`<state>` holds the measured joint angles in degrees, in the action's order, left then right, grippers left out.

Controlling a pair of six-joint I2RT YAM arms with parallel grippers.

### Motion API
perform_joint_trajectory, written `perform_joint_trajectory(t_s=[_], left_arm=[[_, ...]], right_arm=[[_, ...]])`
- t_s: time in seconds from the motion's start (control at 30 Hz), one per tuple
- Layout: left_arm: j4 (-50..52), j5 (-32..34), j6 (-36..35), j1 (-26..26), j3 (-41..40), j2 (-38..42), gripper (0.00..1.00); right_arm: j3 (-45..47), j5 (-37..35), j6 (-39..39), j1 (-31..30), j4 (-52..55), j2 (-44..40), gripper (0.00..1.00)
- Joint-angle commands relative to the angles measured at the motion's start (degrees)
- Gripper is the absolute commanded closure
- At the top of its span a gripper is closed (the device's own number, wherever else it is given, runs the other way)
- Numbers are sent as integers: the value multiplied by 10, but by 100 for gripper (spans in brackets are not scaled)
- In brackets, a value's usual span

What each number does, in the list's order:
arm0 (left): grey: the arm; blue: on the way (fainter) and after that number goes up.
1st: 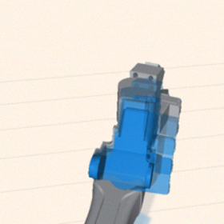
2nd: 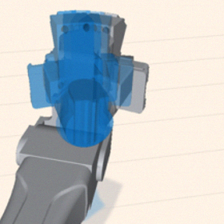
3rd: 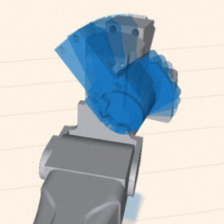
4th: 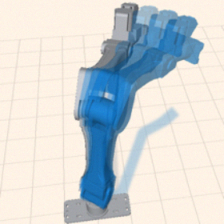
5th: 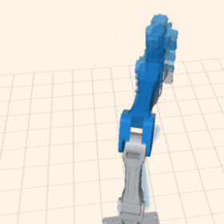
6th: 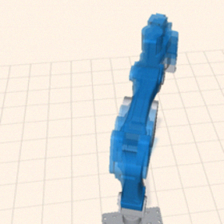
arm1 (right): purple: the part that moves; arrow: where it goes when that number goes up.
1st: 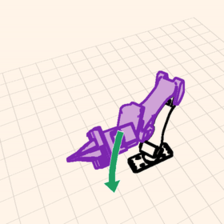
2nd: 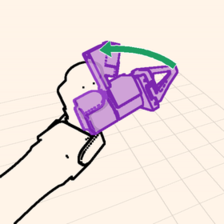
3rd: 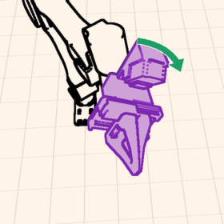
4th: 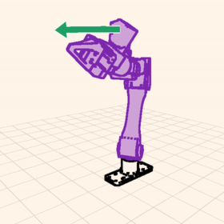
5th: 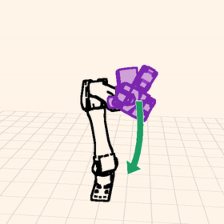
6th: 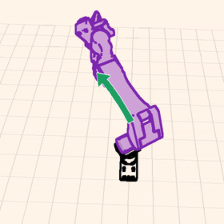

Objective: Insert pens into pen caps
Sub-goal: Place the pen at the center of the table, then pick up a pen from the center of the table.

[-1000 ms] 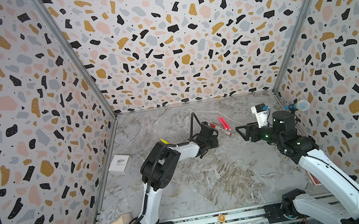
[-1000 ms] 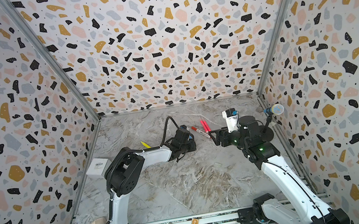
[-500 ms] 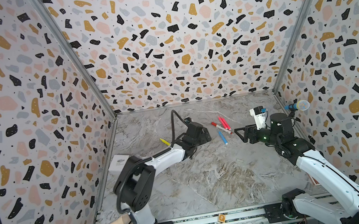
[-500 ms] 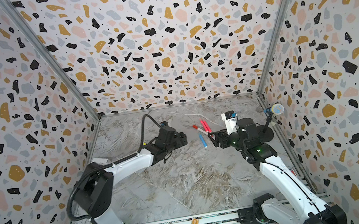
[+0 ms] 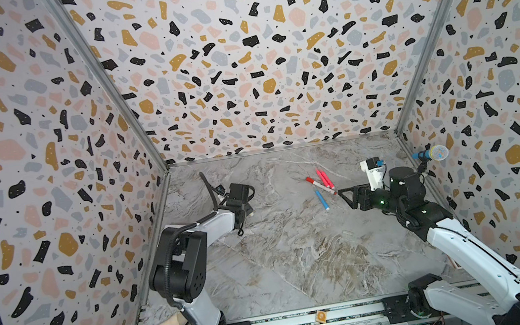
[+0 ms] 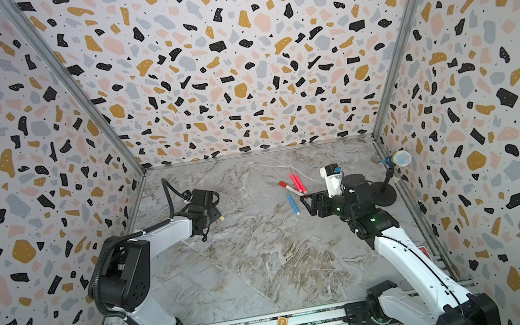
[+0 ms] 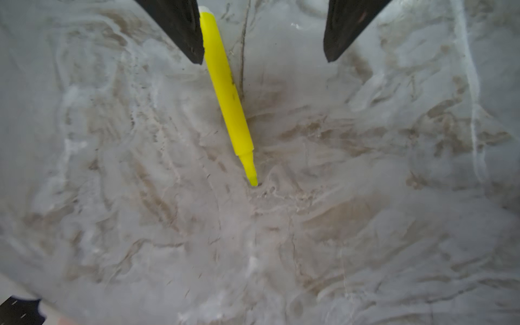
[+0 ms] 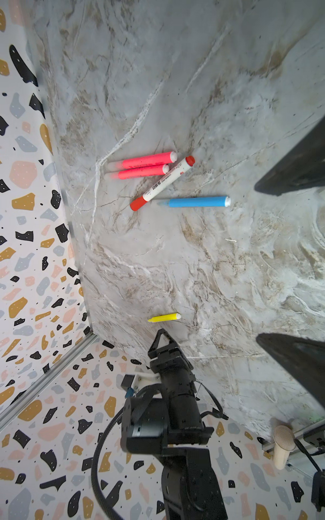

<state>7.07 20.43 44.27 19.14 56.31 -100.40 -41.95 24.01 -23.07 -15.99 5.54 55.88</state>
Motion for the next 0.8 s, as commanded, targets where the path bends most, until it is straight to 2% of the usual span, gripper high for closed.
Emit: perform_joint_trajectory(t_s=[0.0, 0.2, 0.43, 0.77], left_arm=[[4, 1, 3, 2, 17, -10, 32], [-2, -3, 9, 3, 41, -49, 33], [-11, -13, 21, 10, 42, -37, 34], [-19, -24, 31, 15, 82, -74, 35]], right_arm=[[7, 4, -5, -4, -13, -8, 23], [15, 7, -10, -6, -26, -11, 24], [24, 5, -9, -7, -31, -8, 26], [27, 4, -8, -7, -38, 1, 27]])
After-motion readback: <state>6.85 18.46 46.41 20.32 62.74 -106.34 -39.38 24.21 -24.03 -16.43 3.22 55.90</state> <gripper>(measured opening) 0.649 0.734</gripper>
